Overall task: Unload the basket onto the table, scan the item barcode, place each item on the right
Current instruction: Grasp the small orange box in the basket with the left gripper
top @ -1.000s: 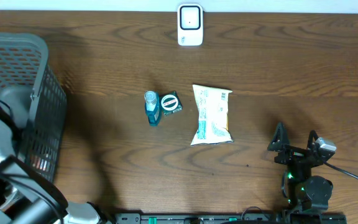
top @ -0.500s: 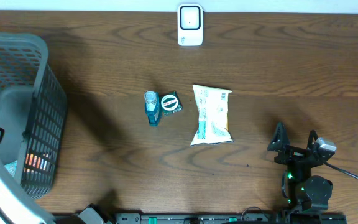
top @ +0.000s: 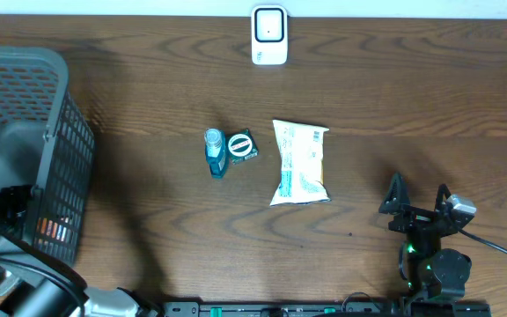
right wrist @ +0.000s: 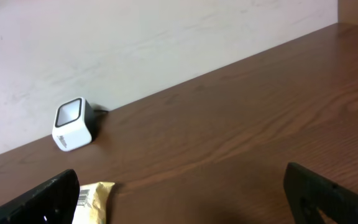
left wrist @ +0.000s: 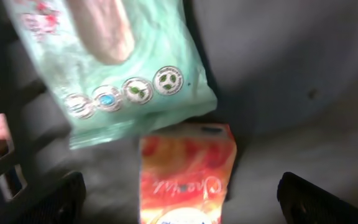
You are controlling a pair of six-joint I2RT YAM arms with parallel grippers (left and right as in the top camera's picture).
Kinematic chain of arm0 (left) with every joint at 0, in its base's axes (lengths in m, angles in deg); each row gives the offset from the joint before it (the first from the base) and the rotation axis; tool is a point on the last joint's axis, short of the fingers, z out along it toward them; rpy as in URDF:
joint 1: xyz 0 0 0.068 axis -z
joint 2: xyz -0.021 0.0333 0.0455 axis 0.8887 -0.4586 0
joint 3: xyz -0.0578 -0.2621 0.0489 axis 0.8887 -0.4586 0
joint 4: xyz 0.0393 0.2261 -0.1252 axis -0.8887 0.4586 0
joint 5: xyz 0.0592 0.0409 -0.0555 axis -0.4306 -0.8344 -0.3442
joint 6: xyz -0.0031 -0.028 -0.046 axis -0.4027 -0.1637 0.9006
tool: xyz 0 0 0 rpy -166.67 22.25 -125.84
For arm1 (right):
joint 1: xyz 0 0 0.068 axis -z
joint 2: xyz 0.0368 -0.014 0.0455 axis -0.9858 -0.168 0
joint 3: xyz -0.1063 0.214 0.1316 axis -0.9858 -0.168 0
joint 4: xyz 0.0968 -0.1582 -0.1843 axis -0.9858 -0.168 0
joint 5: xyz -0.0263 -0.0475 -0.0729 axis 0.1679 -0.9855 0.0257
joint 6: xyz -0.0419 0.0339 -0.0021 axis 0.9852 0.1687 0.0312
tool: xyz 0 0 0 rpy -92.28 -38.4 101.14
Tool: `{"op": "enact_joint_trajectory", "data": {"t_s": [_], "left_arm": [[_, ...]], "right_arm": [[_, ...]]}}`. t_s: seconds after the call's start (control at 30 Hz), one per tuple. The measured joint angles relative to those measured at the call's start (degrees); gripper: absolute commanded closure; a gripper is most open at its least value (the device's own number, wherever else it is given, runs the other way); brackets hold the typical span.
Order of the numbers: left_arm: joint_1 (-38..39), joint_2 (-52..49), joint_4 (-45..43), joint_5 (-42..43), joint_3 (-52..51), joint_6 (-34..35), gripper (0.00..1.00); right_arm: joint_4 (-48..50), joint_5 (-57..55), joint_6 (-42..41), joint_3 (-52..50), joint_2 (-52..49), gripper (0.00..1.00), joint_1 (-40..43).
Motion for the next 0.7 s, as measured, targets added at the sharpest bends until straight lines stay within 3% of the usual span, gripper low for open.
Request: {"op": "enact_joint_trajectory", "data": {"t_s": [0.23,0.3,0.37,0.5,0.7], "left_arm": [[-0.02,-4.72,-2.91,0.92,-2.6,-1.03,0.0],[-0.02,-5.2,-4.76,1.31,-4.39,-1.05,0.07],[-0.04,-4.48,-6.45,1.99,-5.51,-1.16,0.22],[-0.02,-3.91,-7.45,2.93,-6.51,-1.49,0.39],[-0.02,-3.78,-6.12,2.91,-5.86,-1.36,0.56]], "right_arm": [[0.0,0.0,-0.02,0.0,0.0,0.01,0.0],[0.0,0.0,-0.02,0.0,0.0,0.01,0.0],[0.0,0.0,-0.02,0.0,0.0,0.01,0.0],[0.0,0.02,0.0,0.0,0.0,0.01,0.0],[0.0,0.0,-0.02,0.0,0.0,0.01,0.0]]}}
